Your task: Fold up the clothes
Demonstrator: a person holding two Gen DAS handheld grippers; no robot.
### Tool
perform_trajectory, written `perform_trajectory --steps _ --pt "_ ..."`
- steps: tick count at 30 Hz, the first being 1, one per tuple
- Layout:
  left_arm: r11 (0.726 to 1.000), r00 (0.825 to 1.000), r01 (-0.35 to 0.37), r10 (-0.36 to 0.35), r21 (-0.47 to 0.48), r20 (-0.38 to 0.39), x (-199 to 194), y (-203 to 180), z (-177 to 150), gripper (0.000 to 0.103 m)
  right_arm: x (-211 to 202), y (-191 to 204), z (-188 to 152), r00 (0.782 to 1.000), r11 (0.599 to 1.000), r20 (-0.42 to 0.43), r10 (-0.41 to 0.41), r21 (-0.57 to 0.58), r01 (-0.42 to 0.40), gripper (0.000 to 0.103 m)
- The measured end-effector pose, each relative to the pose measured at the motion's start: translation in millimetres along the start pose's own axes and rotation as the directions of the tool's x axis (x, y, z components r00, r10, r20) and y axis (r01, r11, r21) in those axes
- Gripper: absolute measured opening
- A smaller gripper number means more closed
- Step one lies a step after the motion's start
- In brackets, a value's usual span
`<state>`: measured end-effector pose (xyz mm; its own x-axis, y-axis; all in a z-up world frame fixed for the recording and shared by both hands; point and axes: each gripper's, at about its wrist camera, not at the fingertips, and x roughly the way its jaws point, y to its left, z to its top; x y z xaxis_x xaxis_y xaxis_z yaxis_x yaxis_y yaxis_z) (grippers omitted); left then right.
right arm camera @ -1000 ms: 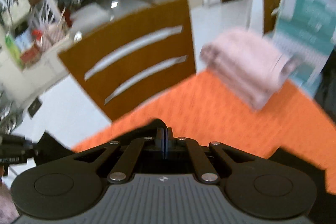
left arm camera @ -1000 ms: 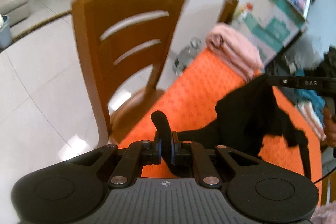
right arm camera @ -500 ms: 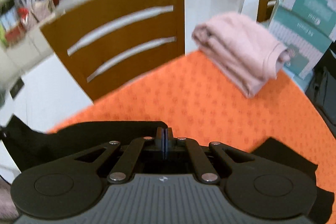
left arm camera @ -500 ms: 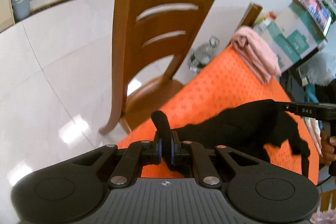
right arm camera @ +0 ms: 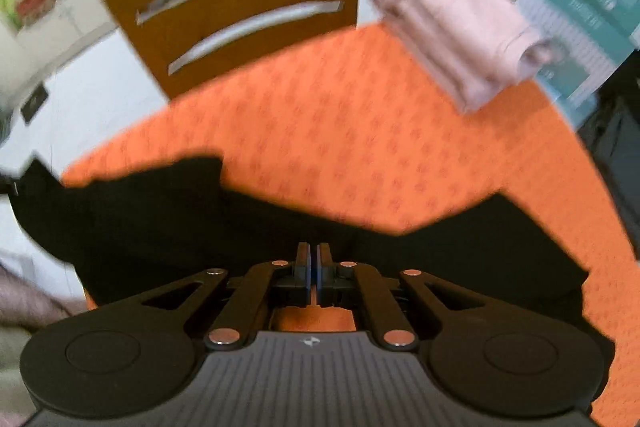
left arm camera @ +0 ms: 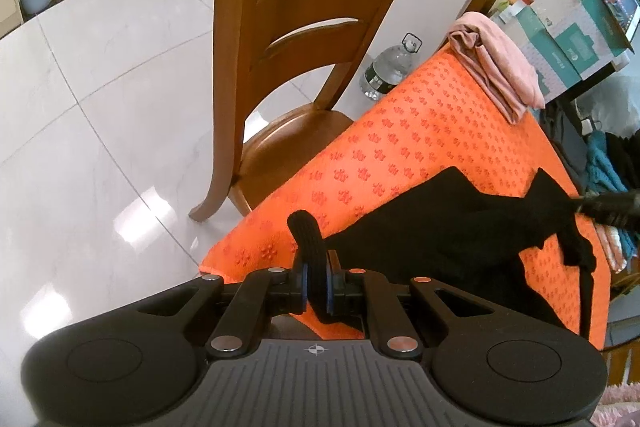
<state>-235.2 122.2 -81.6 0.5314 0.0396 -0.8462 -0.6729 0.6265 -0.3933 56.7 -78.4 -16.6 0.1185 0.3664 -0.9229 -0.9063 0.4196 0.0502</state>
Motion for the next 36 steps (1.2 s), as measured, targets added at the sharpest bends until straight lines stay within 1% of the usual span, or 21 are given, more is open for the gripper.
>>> perform_trajectory --steps 1,3,6,10,12,13,15,16,17,18,20,24,26,28,31,33,36 --pt "1.0 1.0 0.001 -0.001 -0.001 -0.002 0.6 0.2 0.3 0.011 -3.7 -1.0 6.4 1.0 1.0 0.022 0.013 0.012 -0.014 0.009" --pt "1.0 1.0 0.003 -0.003 -0.001 -0.005 2.1 0.5 1.3 0.011 -0.7 1.4 16.5 0.998 0.998 0.04 0.054 0.021 -0.055 0.023" --pt "1.0 1.0 0.007 -0.007 0.003 -0.01 3.2 1.4 2.2 0.011 13.7 9.4 29.1 0.991 0.992 0.04 0.127 0.02 -0.127 0.03" --pt "1.0 1.0 0.013 -0.013 0.018 -0.009 2.9 1.8 2.4 0.012 53.0 27.7 35.5 0.975 0.975 -0.029 0.221 0.019 -0.22 0.032" --pt "0.999 1.0 0.015 -0.015 0.034 -0.003 2.1 1.1 2.5 0.012 70.9 34.4 36.2 0.968 0.97 -0.064 0.244 0.032 -0.242 0.038" --pt "0.999 1.0 0.015 -0.015 0.041 0.001 1.6 0.5 2.4 0.012 77.5 36.6 35.8 0.965 0.968 -0.078 0.25 0.033 -0.248 0.038" --pt "0.999 1.0 0.019 -0.019 0.048 0.011 0.5 0.5 2.7 0.012 88.3 41.4 34.9 0.961 0.966 -0.1 0.259 0.032 -0.257 0.037" --pt "0.999 1.0 0.018 -0.019 0.049 0.019 -0.5 0.8 3.1 0.011 87.8 45.2 34.2 0.962 0.967 -0.102 0.254 0.018 -0.253 0.033" --pt "0.999 0.999 0.016 -0.017 0.046 0.032 -2.0 1.2 3.7 0.011 85.8 48.0 34.7 0.963 0.968 -0.098 0.25 0.004 -0.251 0.011" --pt "0.999 0.999 0.018 -0.02 0.043 0.046 -3.8 1.5 5.0 0.011 80.6 48.9 37.5 0.965 0.968 -0.083 0.249 -0.008 -0.251 0.008" --pt "0.999 0.997 0.022 -0.025 0.039 0.078 -7.3 0.9 8.9 0.011 69.1 50.0 44.5 0.968 0.968 -0.046 0.247 -0.029 -0.249 0.008" --pt "0.999 0.988 0.021 -0.025 0.032 0.151 -11.6 -4.3 23.3 0.011 36.3 47.0 73.4 0.971 0.974 0.081 0.223 -0.054 -0.22 0.007" --pt "0.999 0.983 0.027 -0.031 0.022 0.183 -12.1 -7.4 32.5 0.011 22.4 47.2 90.1 0.969 0.978 0.141 0.203 -0.069 -0.195 0.007" --pt "1.0 0.978 0.015 -0.02 0.026 0.208 -11.0 -13.2 42.3 0.011 10.7 48.4 106.3 0.964 0.982 0.196 0.181 -0.084 -0.168 0.007" --pt "0.999 0.974 -0.006 -0.003 0.036 0.227 -7.6 -20.4 52.9 0.011 9.6 58.5 126.3 0.961 0.986 0.236 0.142 -0.119 -0.116 0.007" --pt "0.999 0.975 -0.02 0.012 0.034 0.22 -2.8 -21.3 57.5 0.013 11.6 65.0 136.0 0.96 0.987 0.254 0.119 -0.136 -0.086 0.008" --pt "0.999 0.979 -0.045 0.042 0.011 0.198 2.7 -17.4 61.2 0.017 17.0 68.5 140.7 0.96 0.989 0.264 0.092 -0.14 -0.057 0.009"
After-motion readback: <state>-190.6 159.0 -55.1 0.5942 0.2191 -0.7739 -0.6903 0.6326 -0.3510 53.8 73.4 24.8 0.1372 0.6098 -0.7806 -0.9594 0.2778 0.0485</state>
